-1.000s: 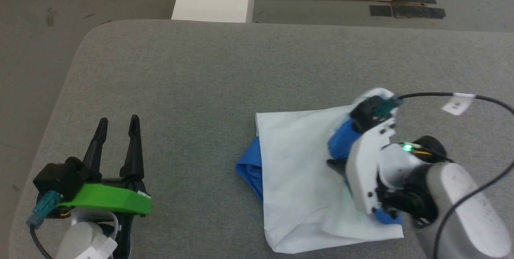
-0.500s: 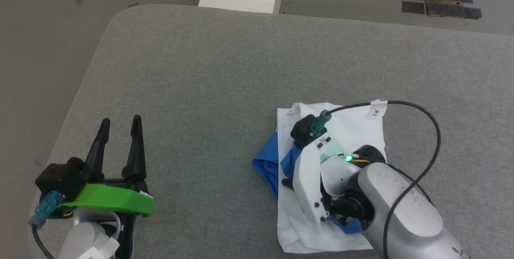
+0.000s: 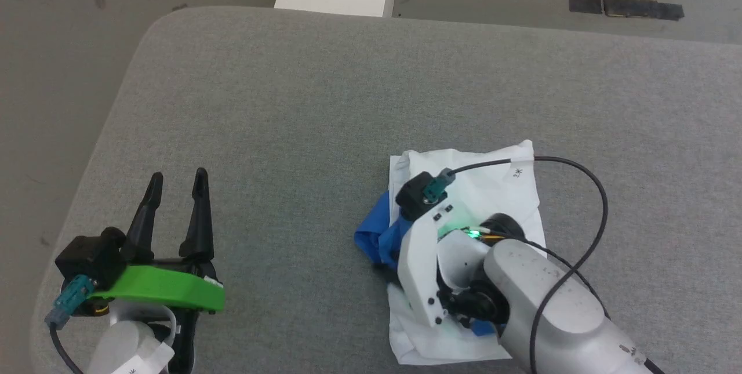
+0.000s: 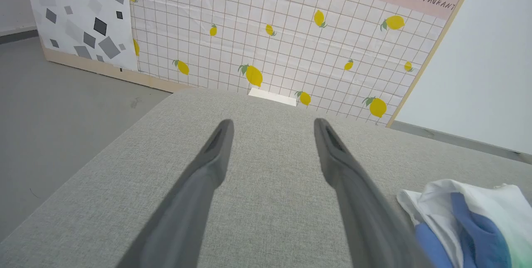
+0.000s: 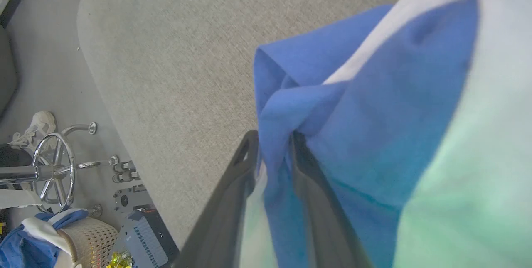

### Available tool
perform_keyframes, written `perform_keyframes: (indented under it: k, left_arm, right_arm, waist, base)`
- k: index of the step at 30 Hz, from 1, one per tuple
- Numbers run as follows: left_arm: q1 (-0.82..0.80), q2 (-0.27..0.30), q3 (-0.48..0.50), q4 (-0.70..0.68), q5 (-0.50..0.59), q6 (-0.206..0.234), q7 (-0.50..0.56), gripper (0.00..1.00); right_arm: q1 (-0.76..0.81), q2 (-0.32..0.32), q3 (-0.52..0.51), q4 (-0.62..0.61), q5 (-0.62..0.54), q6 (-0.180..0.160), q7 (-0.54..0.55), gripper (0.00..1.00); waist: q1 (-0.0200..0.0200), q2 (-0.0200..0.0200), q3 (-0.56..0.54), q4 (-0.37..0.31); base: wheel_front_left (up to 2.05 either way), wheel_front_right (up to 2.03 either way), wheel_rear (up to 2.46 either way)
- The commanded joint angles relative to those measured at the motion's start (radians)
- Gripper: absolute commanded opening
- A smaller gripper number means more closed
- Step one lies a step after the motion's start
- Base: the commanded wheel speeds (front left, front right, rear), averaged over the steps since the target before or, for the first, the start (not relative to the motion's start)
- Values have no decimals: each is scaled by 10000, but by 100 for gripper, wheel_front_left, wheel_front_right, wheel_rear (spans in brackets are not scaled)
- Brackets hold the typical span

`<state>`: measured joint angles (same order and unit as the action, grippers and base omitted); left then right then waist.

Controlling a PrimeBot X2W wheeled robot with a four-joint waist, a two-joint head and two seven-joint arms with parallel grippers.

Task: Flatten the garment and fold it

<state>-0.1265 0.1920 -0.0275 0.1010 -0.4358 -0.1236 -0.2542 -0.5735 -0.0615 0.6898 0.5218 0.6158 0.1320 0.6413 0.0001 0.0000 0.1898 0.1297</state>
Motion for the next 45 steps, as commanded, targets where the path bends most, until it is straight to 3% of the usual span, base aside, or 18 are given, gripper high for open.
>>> perform_keyframes:
  k: [1,5,9,15,20,24,30,45]
  left_arm:
    - [-96,46,1,51,-94,-71,-76,100]
    - [67,62,56,77,-30,-71,-76,100]
    - [155,14,126,48,45,-71,-76,100]
    - [274,-16,231,-7,225,-71,-76,100]
    - [247,-115,267,-80,762,93,-76,100]
    - [162,-229,268,-115,1005,98,-76,100]
    - [-30,-364,312,-79,1105,53,-76,100]
    - [-249,-484,228,303,1042,-40,-76,100]
  right_arm:
    - [-241,88,193,-90,148,-13,-214,100]
    - [-440,22,681,-1229,744,-13,-557,100]
    - [-344,-389,15,-2333,818,-13,-1047,100]
    - [573,-766,-2996,-3122,-984,-13,-1851,100]
    - [1866,-499,-5195,-3518,-2953,-13,-1095,100]
    - [2624,-144,-6115,-3672,-4131,-13,-271,100]
    - [2904,94,-6302,-3320,-4938,-13,469,100]
    - [2952,111,-5099,-1254,-4277,-13,1509,100]
  waist:
    - [-1,0,-108,-62]
    - [-1,0,-498,-241]
    - [-1,0,-684,-351]
    - [-1,0,-765,-523]
    - [-1,0,-605,-557]
    - [-1,0,-368,-528]
    - [-1,0,-17,-361]
    - [-1,0,77,107]
  base:
    - [0,0,0]
    - [0,0,0]
    - [0,0,0]
    - [0,0,0]
    - [0,0,0]
    - [0,0,0]
    - [0,0,0]
    - [0,0,0]
